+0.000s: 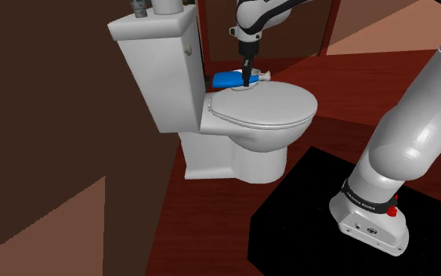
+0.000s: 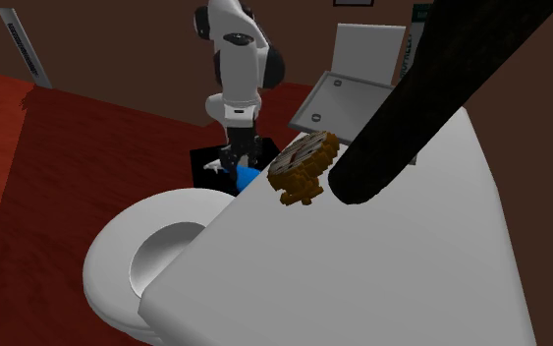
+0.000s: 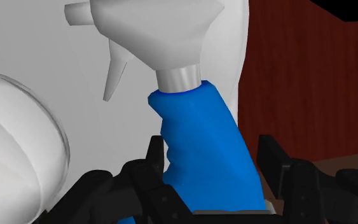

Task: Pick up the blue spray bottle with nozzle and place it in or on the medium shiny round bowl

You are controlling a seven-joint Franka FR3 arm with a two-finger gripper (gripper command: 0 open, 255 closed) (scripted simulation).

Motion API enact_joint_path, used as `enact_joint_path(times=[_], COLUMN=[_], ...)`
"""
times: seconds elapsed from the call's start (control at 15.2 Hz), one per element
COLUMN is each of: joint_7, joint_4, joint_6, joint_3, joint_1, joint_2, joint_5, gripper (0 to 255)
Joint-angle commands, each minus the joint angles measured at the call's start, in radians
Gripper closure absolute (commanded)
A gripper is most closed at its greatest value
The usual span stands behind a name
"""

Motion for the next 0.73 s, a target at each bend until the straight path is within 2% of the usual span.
enact_joint_path(times=[0.0, 0.66], joint_7=[-0.034, -0.239], joint_4=[0.049, 0.444], joint_6=[-0.009, -0.084], joint_3=[-0.017, -0.095], joint_1=[-0.012, -0.112], joint_2=[0.039, 0.357], joint_5=[0.007, 0.097], gripper=[255, 255])
